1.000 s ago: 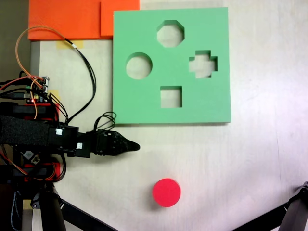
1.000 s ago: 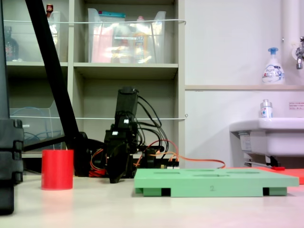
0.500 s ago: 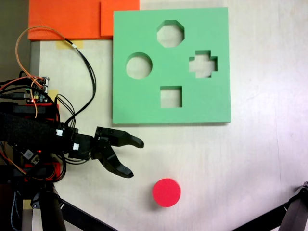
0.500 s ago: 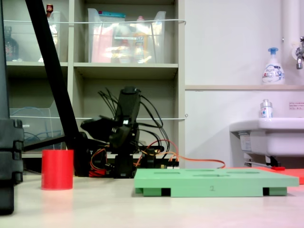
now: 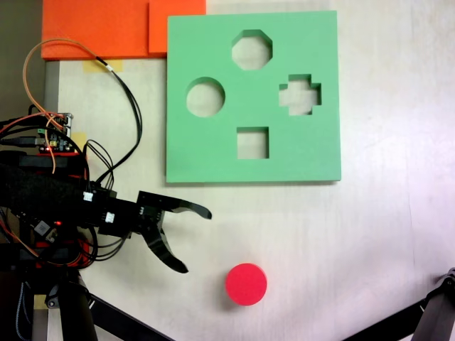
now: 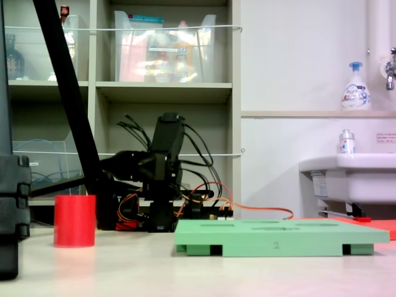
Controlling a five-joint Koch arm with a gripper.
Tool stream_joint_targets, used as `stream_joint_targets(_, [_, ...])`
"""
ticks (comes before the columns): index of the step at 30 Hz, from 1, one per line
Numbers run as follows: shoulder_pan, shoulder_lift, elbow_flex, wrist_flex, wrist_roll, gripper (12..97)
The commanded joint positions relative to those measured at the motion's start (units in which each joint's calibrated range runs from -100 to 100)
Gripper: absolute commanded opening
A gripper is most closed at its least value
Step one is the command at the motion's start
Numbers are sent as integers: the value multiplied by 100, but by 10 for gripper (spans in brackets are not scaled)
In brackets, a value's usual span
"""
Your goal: Put the cylinder block into the corresponding hole
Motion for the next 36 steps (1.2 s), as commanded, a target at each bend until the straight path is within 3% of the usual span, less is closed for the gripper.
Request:
stream_joint_targets(1, [-5,-55,-88,111,-10,748])
stream_joint_targets(4, [-20,15,-88,439,-20,823])
stream_joint_targets(6, [-88,699,-88,1094,-20,823])
stream_joint_targets(12, [-249,4596,-78,3838,20,823])
stream_joint_targets(26, [-342,8535,2534,4252,254,823])
stream_joint_targets(36, [-386,10071,3671,4223,352,820])
